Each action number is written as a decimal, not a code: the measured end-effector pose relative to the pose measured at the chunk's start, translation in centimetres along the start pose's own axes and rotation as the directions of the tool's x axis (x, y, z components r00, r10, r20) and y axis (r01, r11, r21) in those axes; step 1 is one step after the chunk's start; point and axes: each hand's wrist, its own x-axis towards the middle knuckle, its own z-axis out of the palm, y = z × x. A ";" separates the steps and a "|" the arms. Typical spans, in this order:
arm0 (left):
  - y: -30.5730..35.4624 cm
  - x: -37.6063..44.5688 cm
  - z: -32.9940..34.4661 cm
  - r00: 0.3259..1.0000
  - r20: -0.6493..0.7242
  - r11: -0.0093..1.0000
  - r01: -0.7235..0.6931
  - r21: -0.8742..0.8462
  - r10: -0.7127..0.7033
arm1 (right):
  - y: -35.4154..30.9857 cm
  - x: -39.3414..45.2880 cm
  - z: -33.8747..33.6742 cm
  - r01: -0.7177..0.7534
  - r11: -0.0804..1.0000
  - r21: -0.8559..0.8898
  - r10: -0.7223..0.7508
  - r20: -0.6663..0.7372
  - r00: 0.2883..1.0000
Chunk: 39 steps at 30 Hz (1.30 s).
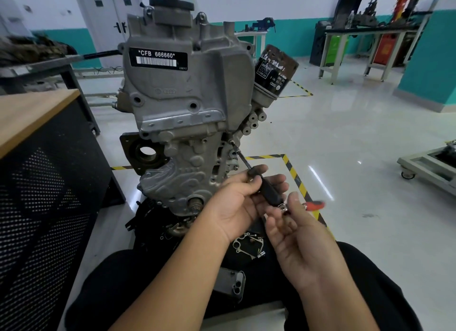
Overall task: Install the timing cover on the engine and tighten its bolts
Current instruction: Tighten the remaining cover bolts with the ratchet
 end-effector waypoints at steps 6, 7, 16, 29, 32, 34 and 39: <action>-0.1 -0.6 0.3 0.994 -0.102 0.998 -0.024 0.060 0.030 | 1.1 0.3 -0.8 0.434 0.677 -0.594 -0.441 0.143 0.886; -0.1 -0.7 0.2 0.994 -0.100 0.997 -0.026 0.067 0.033 | 0.9 0.1 -0.4 0.301 0.876 -0.377 -0.283 0.103 0.953; -0.7 -1.2 0.9 0.987 -0.160 0.995 -0.008 0.097 0.024 | 0.5 0.7 -1.4 0.525 0.450 -0.722 -0.524 0.263 0.810; -1.0 -1.5 1.3 0.990 -0.137 0.996 -0.006 0.084 0.018 | 0.9 0.5 -0.7 0.349 0.798 -0.490 -0.369 0.061 0.928; -0.8 -1.6 1.0 0.993 -0.114 0.997 0.006 0.079 0.003 | 0.6 -0.1 -0.1 0.031 0.997 -0.075 -0.027 0.043 0.999; -0.9 -1.5 1.0 0.987 -0.163 0.994 0.020 0.110 -0.002 | 1.0 0.4 -0.9 0.192 0.932 -0.307 -0.189 0.039 0.981; -0.7 -1.7 1.3 0.984 -0.176 0.995 -0.013 0.097 0.030 | 1.4 0.4 -0.7 0.381 0.783 -0.492 -0.388 0.093 0.917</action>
